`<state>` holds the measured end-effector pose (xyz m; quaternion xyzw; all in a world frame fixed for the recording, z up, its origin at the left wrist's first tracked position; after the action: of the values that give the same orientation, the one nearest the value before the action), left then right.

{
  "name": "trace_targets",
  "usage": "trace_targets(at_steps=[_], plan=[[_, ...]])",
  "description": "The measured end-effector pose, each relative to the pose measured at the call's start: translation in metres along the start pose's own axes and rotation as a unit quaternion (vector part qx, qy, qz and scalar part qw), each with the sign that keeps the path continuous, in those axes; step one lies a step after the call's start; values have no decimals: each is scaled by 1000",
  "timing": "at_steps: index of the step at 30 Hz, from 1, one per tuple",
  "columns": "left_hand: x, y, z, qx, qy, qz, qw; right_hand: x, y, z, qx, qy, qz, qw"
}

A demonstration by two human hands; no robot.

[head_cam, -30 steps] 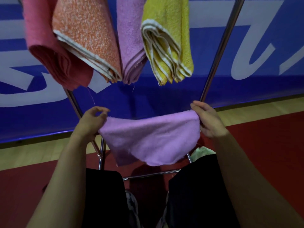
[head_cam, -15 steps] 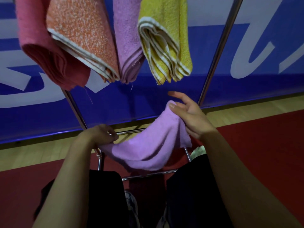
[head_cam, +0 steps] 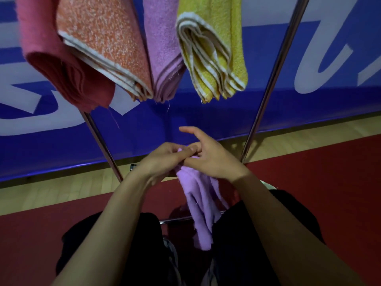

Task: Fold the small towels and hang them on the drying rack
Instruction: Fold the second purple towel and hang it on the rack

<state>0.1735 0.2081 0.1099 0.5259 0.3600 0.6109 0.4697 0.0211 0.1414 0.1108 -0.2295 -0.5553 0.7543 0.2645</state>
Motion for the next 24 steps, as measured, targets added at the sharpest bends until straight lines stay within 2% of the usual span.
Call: trace_targets(at_steps=[4, 8, 11, 13, 15, 17, 20, 24], plan=[[7, 4, 8, -61, 8, -62, 996, 5, -1, -2, 35, -14, 18, 999], [0, 2, 0, -146, 116, -117, 975, 5, 5, 3, 25, 1, 61, 998], [-5, 3, 7, -126, 201, -121, 964, 0, 16, 8, 46, 59, 106, 992], [-4, 6, 12, -92, 233, -128, 960, -2, 30, 16, 89, 85, 72, 990], [-1, 9, 14, -64, 241, -140, 958, -3, 45, 18, 131, 17, -13, 991], [1, 13, 14, -37, 236, -140, 961, -3, 59, 10, 217, -54, -75, 972], [1, 18, 17, 22, 215, -137, 967, -5, 66, -2, 338, -76, -74, 935], [-1, 20, 21, 118, 164, -126, 971, -4, 60, -12, 384, -90, -103, 913]])
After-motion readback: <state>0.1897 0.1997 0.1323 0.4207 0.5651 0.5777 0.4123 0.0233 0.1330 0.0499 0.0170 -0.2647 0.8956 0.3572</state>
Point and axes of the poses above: each hand's wrist, its own x-axis away from the middle knuckle, its own z-axis out of the back of the hand, y = z × x, the point moved 1 cm from there along -x, towards the middle knuckle, and after that the axes turned 6 degrees about -x, right-handed, at the moved point
